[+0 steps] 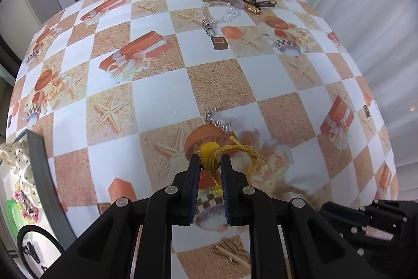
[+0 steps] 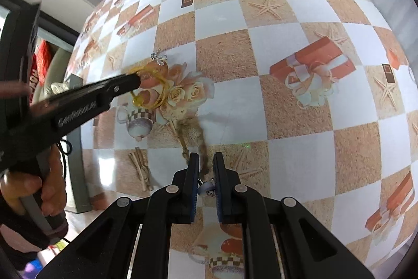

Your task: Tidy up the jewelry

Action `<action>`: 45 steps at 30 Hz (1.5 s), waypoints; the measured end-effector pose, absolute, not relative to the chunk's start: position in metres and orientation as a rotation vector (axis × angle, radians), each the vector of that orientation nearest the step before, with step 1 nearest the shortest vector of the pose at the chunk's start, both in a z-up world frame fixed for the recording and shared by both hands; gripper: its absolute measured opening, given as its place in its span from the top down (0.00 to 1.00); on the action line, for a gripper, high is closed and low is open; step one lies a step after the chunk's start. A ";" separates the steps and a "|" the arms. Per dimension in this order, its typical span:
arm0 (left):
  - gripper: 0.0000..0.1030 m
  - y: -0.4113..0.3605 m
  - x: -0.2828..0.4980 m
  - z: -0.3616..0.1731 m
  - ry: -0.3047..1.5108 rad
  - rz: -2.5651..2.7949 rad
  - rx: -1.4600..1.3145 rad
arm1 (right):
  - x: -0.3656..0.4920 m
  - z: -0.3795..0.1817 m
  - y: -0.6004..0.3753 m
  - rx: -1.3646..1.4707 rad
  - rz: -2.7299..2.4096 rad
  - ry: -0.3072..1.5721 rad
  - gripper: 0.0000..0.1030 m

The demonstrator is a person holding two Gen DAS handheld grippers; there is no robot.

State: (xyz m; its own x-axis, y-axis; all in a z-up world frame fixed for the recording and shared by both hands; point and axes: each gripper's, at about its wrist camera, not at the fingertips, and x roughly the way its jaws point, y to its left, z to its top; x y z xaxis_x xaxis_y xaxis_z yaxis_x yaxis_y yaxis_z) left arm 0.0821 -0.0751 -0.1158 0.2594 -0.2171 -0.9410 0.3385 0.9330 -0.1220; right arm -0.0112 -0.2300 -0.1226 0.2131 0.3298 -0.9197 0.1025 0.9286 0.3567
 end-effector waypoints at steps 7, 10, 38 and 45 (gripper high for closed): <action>0.80 -0.060 0.068 -0.095 1.241 -0.365 0.065 | -0.008 -0.109 -0.236 0.416 0.176 1.360 0.88; 0.80 -0.049 0.061 -0.087 1.240 -0.351 0.047 | -0.007 -0.107 -0.236 0.406 0.179 1.372 0.88; 0.80 0.015 0.022 -0.071 1.278 -0.260 -0.016 | 0.028 -0.145 -0.159 -0.072 0.113 1.461 0.87; 0.80 0.021 0.016 -0.065 1.279 -0.255 -0.026 | 0.032 -0.127 -0.193 0.225 0.124 1.460 0.89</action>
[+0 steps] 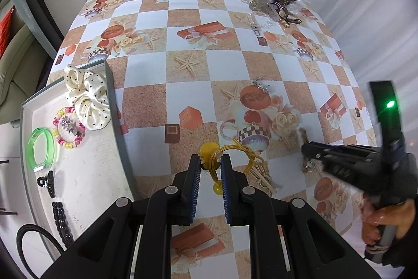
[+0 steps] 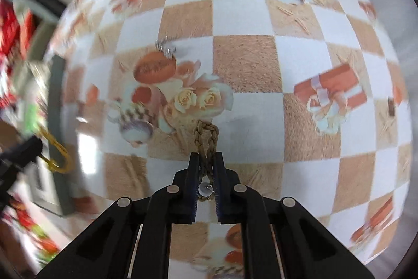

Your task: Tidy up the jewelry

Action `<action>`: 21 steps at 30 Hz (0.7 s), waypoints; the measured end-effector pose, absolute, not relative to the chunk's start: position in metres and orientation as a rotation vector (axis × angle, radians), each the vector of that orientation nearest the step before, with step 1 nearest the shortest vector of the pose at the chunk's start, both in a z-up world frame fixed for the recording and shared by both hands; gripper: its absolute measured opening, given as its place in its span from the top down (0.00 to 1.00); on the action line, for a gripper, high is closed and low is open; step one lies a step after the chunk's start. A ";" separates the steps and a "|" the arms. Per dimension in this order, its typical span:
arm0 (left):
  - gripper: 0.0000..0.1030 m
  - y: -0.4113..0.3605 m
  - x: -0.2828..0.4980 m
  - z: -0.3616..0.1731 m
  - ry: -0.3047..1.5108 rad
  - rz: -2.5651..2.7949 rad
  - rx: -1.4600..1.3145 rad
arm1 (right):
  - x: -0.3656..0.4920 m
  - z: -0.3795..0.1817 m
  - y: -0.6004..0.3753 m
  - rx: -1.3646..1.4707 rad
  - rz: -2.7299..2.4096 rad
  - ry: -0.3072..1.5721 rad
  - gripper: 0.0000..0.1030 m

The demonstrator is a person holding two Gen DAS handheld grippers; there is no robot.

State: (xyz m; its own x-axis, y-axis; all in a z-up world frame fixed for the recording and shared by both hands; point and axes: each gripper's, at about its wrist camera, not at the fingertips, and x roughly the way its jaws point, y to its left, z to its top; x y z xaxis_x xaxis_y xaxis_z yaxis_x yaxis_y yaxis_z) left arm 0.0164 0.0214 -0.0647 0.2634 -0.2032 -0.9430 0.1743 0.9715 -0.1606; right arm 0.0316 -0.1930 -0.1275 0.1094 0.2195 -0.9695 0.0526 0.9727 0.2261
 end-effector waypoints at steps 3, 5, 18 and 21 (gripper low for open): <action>0.80 0.025 0.013 -0.062 1.280 -0.252 -0.030 | 0.030 -0.112 -0.208 0.305 0.132 1.441 0.99; 0.80 0.028 0.011 -0.060 1.281 -0.250 -0.035 | 0.024 -0.102 -0.211 0.336 0.141 1.432 1.00; 0.80 0.052 -0.003 -0.052 1.277 -0.226 -0.052 | 0.038 -0.105 -0.215 0.406 0.120 1.475 0.91; 0.80 0.057 -0.005 -0.052 1.279 -0.215 -0.056 | 0.039 -0.120 -0.214 0.377 0.102 1.507 0.67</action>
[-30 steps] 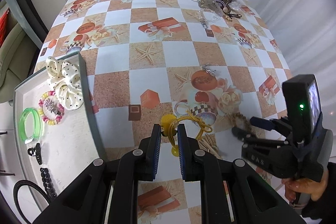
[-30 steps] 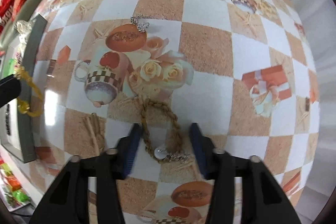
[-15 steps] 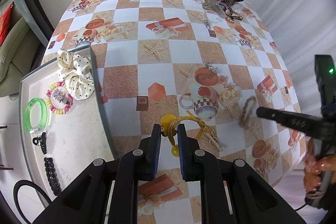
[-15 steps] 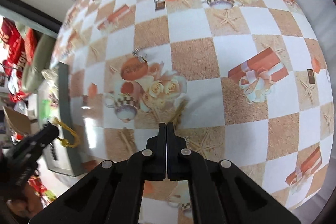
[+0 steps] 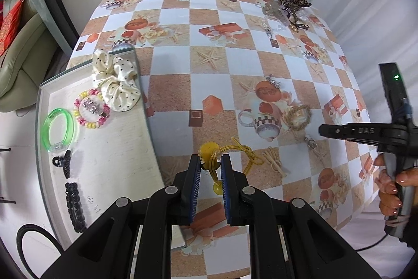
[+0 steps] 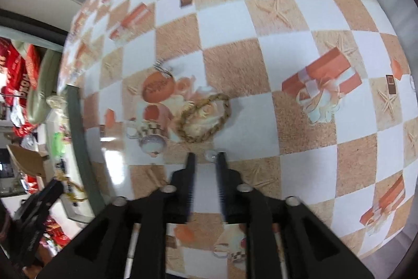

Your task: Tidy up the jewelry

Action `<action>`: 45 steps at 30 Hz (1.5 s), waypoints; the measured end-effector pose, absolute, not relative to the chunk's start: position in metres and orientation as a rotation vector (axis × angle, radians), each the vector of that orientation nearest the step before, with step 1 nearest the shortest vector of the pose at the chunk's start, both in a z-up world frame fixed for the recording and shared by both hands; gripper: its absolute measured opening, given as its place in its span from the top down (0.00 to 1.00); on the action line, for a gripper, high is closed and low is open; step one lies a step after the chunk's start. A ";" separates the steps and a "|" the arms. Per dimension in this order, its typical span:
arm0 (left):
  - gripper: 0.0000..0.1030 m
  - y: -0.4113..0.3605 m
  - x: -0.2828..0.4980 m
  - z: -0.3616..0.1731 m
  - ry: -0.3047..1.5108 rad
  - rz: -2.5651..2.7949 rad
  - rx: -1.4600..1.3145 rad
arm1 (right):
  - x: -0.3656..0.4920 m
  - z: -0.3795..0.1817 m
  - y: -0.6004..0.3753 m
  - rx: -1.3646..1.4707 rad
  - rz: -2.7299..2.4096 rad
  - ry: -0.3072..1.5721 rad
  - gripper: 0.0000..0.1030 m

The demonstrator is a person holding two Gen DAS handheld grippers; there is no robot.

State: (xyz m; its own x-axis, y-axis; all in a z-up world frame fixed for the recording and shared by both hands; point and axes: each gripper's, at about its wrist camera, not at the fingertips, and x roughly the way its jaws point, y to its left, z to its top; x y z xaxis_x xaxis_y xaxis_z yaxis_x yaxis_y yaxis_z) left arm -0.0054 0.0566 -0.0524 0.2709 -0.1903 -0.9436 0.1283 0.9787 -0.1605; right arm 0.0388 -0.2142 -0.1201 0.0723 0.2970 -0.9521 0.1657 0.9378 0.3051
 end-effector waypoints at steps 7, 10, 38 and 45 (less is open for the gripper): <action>0.80 0.063 -0.011 -0.057 1.293 -0.201 -0.057 | 0.032 -0.142 -0.190 0.091 0.146 1.534 0.63; 0.80 0.065 -0.012 -0.059 1.302 -0.199 -0.055 | 0.033 -0.145 -0.182 0.037 0.156 1.512 0.65; 0.80 0.147 -0.027 -0.039 1.228 -0.035 -0.184 | 0.069 -0.003 -0.071 0.276 0.516 1.339 0.95; 0.80 0.189 -0.030 -0.049 1.223 0.050 -0.239 | 0.083 -0.001 0.011 0.190 0.659 1.342 0.95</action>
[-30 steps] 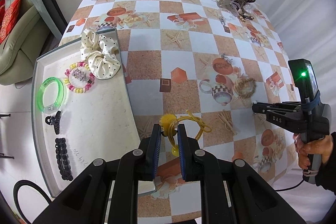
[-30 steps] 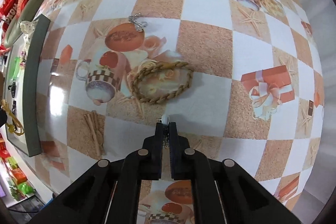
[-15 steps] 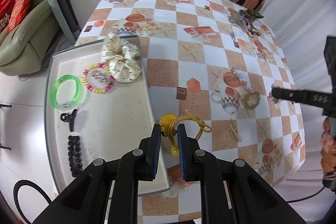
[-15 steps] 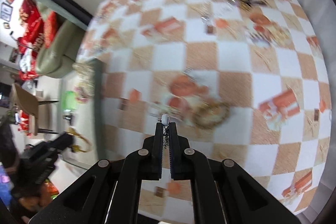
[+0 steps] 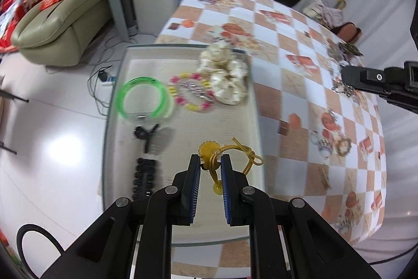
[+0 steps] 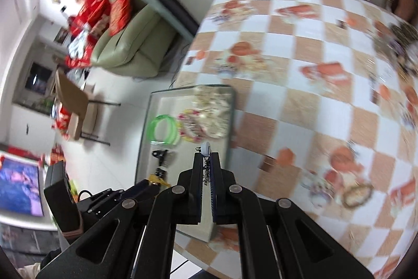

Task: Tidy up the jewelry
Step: 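Lower the yellow tie into the tray and open the left gripper while the right releases the silver charm there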

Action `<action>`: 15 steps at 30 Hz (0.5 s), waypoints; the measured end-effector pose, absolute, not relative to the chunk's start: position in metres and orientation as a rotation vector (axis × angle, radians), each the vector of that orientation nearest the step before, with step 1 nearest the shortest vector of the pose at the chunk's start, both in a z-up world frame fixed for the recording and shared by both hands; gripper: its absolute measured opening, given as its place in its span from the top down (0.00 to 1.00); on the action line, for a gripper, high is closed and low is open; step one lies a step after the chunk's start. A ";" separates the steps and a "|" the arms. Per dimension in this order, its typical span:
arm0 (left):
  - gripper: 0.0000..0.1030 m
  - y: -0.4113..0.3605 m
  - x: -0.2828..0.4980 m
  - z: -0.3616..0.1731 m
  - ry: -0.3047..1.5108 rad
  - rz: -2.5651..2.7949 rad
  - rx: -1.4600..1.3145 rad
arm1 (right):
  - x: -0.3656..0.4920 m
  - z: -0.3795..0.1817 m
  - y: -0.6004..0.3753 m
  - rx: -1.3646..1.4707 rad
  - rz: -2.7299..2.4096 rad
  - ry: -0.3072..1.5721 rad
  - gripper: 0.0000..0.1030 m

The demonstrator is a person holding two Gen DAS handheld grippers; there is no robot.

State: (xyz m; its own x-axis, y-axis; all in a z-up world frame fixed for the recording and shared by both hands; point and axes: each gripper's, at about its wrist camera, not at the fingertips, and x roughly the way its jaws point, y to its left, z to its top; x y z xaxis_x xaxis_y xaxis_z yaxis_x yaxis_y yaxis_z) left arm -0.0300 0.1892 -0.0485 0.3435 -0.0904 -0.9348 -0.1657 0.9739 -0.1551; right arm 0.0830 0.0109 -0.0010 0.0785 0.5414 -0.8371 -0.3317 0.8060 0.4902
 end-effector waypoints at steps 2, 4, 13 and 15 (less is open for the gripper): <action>0.80 0.198 -0.030 -0.054 1.226 0.061 -0.258 | 0.084 -0.006 0.029 0.164 0.684 1.351 0.95; 0.80 0.205 -0.029 -0.061 1.229 0.071 -0.268 | 0.086 -0.015 0.047 0.145 0.701 1.369 0.95; 0.80 0.221 -0.018 -0.087 1.227 0.092 -0.313 | 0.092 -0.068 0.090 0.110 0.706 1.457 0.95; 0.80 0.223 -0.015 -0.095 1.233 0.091 -0.315 | 0.091 -0.080 0.095 0.103 0.698 1.478 0.95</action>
